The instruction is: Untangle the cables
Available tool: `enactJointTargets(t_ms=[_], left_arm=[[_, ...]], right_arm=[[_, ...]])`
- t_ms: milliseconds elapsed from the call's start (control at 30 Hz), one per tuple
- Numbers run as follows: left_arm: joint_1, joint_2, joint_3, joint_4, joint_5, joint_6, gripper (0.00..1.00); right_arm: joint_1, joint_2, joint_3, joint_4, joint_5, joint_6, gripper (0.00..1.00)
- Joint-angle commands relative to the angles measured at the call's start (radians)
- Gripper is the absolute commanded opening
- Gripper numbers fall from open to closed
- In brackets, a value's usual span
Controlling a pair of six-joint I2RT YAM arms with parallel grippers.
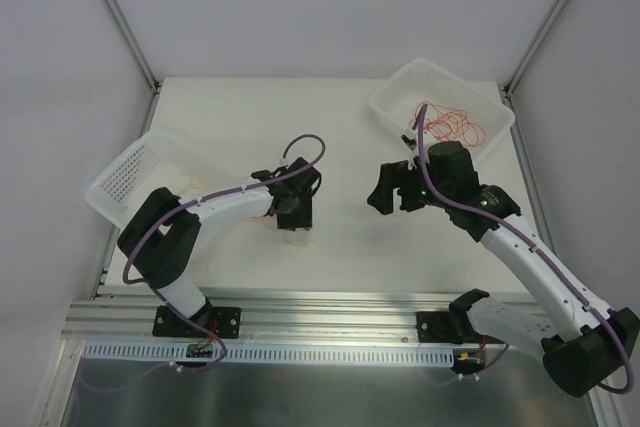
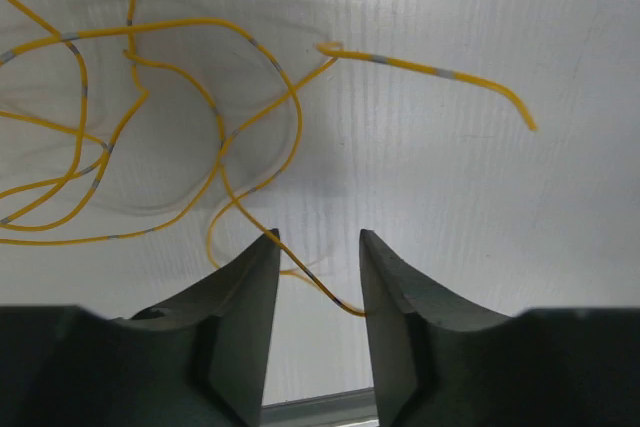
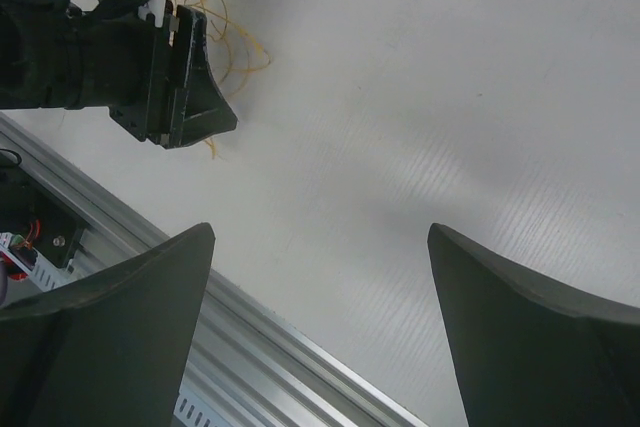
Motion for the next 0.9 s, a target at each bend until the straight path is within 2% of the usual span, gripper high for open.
enactJointTargets(t_ms=[0, 33, 67, 200, 333, 500, 567, 667, 800, 867], left_arm=[[-0.016, 0.021, -0.010, 0.017, -0.004, -0.020, 0.34], [-0.021, 0.032, -0.002, 0.019, 0.000, -0.006, 0.29], [-0.033, 0.036, 0.007, 0.019, 0.005, 0.005, 0.20], [-0.085, 0.099, 0.120, 0.022, 0.048, 0.115, 0.00], [-0.194, 0.164, 0.295, 0.023, 0.135, 0.255, 0.00], [-0.341, 0.202, 0.516, 0.024, 0.252, 0.487, 0.00], [-0.383, 0.193, 0.542, 0.025, 0.270, 0.525, 0.00], [-0.384, 0.139, 0.536, 0.034, 0.289, 0.542, 0.00], [-0.375, 0.092, 0.489, 0.034, 0.208, 0.546, 0.00], [-0.343, 0.076, 0.472, 0.034, 0.211, 0.508, 0.00]], right_arm=[[0.005, -0.026, 0.003, 0.017, 0.021, 0.008, 0.93], [0.004, -0.027, 0.003, 0.019, 0.026, 0.006, 0.92], [0.005, -0.027, 0.003, 0.020, 0.029, 0.006, 0.93], [0.004, -0.035, 0.010, 0.016, 0.079, -0.002, 0.92], [0.002, -0.073, 0.026, -0.001, 0.196, -0.006, 0.93], [-0.011, -0.139, 0.072, -0.052, 0.467, -0.052, 0.94], [-0.018, -0.177, 0.084, -0.067, 0.538, -0.043, 0.94], [-0.031, -0.237, 0.101, -0.076, 0.677, -0.019, 0.95], [-0.035, -0.295, 0.105, -0.052, 0.662, -0.028, 0.96], [-0.033, -0.294, 0.122, -0.053, 0.630, -0.029, 0.96]])
